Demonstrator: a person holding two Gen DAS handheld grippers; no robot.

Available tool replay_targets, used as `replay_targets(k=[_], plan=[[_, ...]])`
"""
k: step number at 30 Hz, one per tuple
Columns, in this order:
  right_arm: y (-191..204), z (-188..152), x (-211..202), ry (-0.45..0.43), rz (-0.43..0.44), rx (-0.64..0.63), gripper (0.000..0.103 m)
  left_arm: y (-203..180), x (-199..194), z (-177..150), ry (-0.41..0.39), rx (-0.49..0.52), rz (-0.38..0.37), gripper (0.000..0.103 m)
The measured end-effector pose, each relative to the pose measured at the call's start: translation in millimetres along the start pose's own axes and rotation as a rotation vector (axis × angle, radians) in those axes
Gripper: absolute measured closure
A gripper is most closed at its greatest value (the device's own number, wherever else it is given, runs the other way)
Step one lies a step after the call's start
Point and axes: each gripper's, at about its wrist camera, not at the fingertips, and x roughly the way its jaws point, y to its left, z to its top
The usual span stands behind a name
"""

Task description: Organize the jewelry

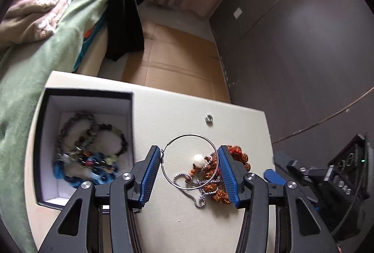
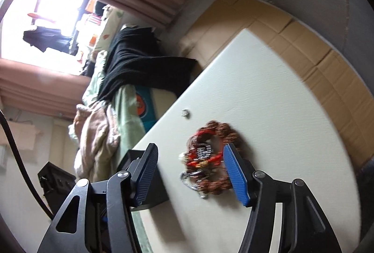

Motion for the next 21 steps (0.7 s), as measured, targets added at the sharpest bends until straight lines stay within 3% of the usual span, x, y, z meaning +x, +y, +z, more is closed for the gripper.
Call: replay_targets(k=[6, 11, 21], plan=[[1.4, -3.0, 23.0, 0.015, 0.026, 0.026, 0.059, 18.9, -12.1, 6.8, -0.022, -0.032, -0.039, 0.051], [-1.1, -5.5, 36.7, -0.015, -0.001, 0.063, 0.062, 31.5, -20.8, 9.9, -0.042, -0.063, -0.062, 0.051], [-16.6, -12.8, 54.8, -0.068, 0.064, 0.236, 0.063, 52.9, -35.0, 11.9, -0.051, -0.101, -0.095, 0.051]])
